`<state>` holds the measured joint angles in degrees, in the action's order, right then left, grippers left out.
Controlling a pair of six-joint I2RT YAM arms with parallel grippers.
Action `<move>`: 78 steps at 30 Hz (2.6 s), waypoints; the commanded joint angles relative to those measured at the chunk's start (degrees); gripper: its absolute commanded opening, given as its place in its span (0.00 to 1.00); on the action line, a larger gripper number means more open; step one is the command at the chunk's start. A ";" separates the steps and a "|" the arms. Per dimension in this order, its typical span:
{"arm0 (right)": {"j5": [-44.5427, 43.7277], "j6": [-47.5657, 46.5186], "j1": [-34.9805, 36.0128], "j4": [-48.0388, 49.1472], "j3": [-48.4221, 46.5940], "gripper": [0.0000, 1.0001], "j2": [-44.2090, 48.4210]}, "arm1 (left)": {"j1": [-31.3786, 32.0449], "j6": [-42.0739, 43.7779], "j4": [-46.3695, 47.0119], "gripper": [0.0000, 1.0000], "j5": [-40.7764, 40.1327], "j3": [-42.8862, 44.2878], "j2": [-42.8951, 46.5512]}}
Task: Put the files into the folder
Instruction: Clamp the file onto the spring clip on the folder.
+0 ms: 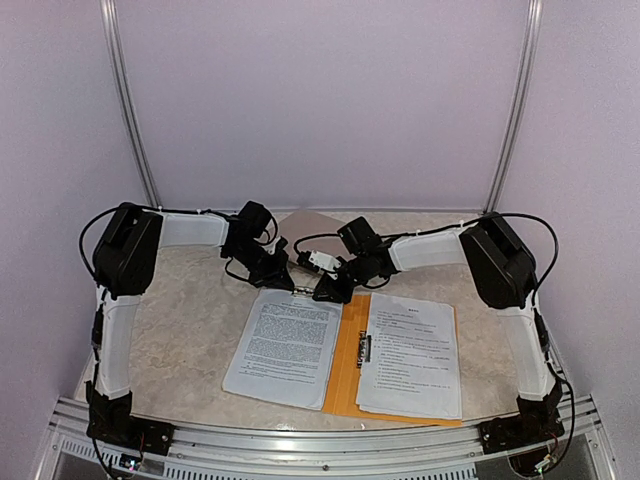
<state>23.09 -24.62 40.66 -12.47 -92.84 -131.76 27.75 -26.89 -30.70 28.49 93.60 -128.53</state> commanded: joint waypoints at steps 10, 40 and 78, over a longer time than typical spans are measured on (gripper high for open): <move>-4.83 -1.13 1.26 -12.93 2.61 0.00 -3.60 | -1.60 -1.32 -1.54 0.00 -6.09 -2.50 -0.89; -5.47 -0.78 1.14 -14.08 1.49 0.00 -4.73 | -2.23 -2.40 2.78 0.24 -1.59 -7.29 7.86; -6.09 5.62 0.64 -13.64 -10.86 0.65 -0.23 | -5.03 -10.64 8.16 0.84 -5.99 -39.33 30.48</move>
<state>20.64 -25.45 41.45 -28.69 -107.09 -136.46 23.16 -36.29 -24.27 20.62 56.62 -99.48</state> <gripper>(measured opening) 0.578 0.844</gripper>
